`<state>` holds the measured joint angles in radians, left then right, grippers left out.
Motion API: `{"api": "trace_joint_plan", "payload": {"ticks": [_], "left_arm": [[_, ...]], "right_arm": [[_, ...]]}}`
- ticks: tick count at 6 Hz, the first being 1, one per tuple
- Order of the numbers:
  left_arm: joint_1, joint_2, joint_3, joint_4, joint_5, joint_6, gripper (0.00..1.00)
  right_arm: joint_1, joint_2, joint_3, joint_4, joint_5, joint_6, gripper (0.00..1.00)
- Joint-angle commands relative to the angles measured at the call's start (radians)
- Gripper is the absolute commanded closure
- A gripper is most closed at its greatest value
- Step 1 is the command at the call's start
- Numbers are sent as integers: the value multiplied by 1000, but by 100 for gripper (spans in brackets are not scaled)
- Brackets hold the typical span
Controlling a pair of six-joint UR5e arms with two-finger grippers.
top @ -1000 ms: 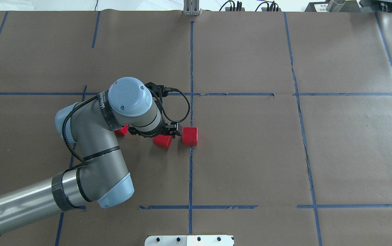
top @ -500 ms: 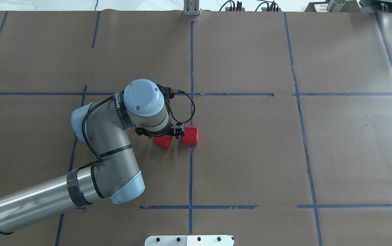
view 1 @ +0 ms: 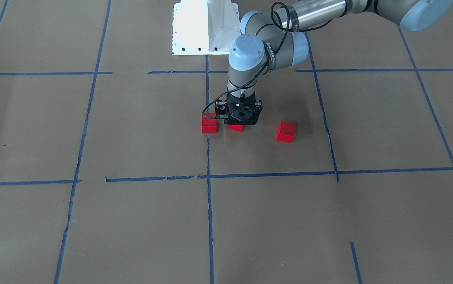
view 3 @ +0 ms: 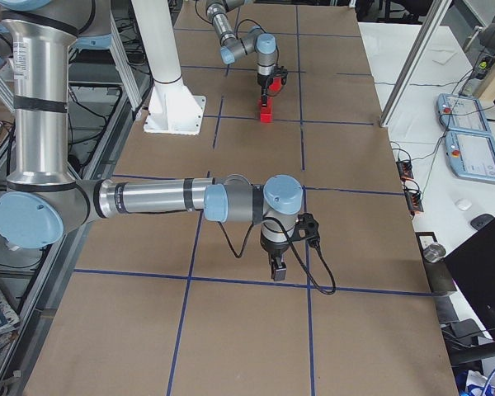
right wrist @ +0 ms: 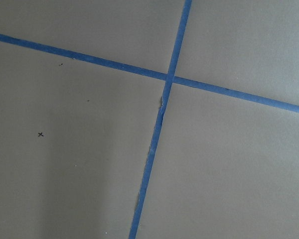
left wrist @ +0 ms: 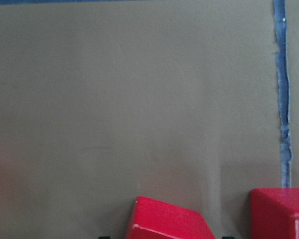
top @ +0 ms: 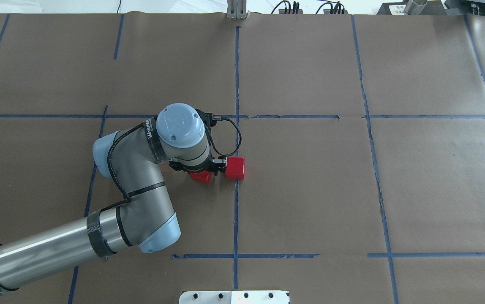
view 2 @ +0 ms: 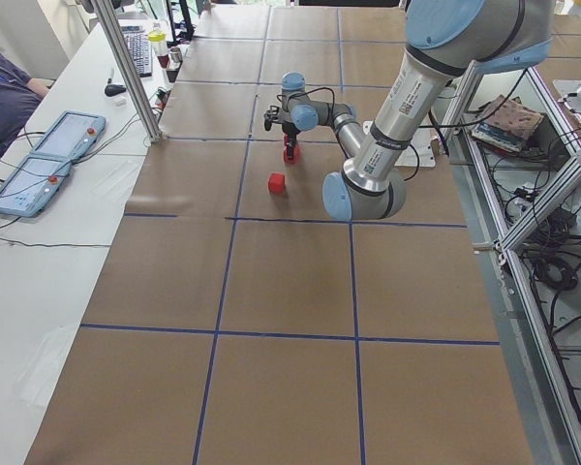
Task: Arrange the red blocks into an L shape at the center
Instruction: 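Carry the cube with the left gripper to just beyond the placed cube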
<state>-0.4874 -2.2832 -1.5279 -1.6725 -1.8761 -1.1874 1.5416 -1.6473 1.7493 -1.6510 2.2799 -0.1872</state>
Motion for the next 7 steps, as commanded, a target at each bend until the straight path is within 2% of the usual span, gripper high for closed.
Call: {"api": "trace_joint_plan", "payload": {"ticks": [1, 2, 3, 4, 6, 7], "left_arm": [[1, 1, 6, -3, 0, 17, 44], [-26, -1, 3, 0, -2, 43, 62], [-78, -5, 6, 2, -6, 43, 70], [-98, -16, 34, -3, -6, 40, 72], [-106, -212, 243, -1, -6, 26, 72], [-99, -263, 300, -3, -6, 25, 72]], "right_arm": [[0, 1, 12, -1, 3, 0, 0], [0, 3, 12, -1, 4, 0, 0], [0, 3, 12, -1, 6, 0, 0], [0, 3, 12, -1, 9, 0, 0], [0, 4, 12, -1, 9, 12, 0], [0, 4, 10, -1, 10, 18, 0]]}}
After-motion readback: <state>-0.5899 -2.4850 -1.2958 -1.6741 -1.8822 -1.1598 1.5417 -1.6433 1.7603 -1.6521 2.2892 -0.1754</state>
